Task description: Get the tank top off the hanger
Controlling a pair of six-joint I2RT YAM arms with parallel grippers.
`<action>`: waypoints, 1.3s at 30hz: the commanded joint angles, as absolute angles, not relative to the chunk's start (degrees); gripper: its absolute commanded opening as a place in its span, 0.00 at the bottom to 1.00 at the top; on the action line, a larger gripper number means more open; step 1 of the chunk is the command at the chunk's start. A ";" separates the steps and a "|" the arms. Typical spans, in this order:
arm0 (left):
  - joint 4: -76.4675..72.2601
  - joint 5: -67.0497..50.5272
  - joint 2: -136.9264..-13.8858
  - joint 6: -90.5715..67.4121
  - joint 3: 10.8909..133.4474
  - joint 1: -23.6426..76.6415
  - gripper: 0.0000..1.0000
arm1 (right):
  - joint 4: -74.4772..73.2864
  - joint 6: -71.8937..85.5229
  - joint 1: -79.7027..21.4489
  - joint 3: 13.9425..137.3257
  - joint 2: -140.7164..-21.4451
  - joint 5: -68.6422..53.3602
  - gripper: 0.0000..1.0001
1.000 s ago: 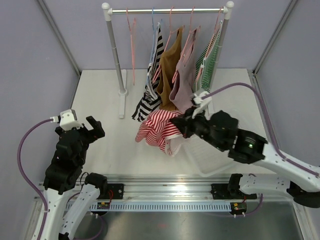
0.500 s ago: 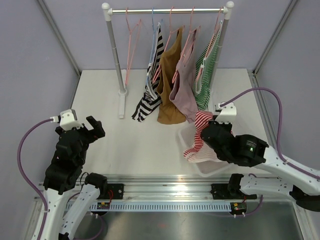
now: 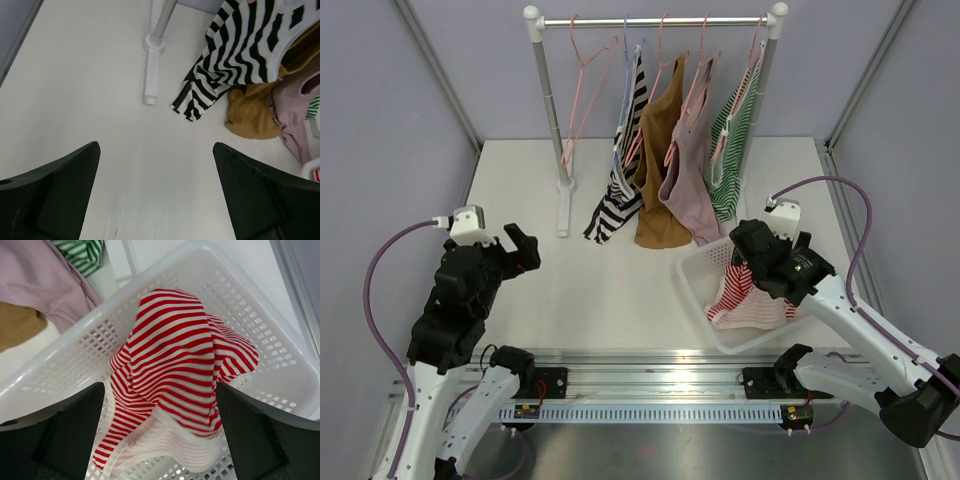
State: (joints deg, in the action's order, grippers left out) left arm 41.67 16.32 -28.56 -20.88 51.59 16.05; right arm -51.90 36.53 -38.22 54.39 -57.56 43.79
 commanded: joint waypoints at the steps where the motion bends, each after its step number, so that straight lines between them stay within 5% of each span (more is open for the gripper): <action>1: 38.41 8.54 -31.55 -19.95 59.14 15.82 0.99 | -52.38 33.76 -37.79 61.68 -55.55 44.12 0.99; 6: 37.01 -2.61 -39.34 -20.04 68.63 15.91 0.99 | -45.72 25.77 -37.79 61.79 -47.39 33.78 0.99; 10: 36.21 -8.87 -49.46 -21.01 81.00 18.00 0.99 | -36.33 21.62 -37.79 57.67 -41.41 13.86 0.99; 20: 37.18 3.52 -80.31 -12.58 113.15 27.77 0.99 | -34.54 23.82 -37.79 55.02 -34.81 0.98 0.99; 28: 30.77 7.21 -95.53 -4.67 119.97 28.12 0.99 | -37.70 24.61 -37.71 54.05 -29.10 -5.27 0.99; 31: 29.09 7.82 -100.36 -3.26 121.45 28.04 0.93 | -38.58 24.61 -37.79 54.49 -27.86 -6.85 0.99; 36: 32.43 9.58 -110.37 -1.94 130.33 27.95 0.59 | -39.46 25.31 -37.79 55.02 -27.86 -8.87 0.97; 39: 33.40 10.63 -112.93 -0.97 134.99 27.95 0.53 | -38.50 26.10 -37.79 53.88 -27.69 -9.84 0.97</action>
State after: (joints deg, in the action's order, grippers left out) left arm 34.61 8.10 -112.40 -3.25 129.56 27.81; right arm -39.72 25.06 -38.02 54.02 -27.81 -7.05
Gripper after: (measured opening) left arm 0.538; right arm 0.971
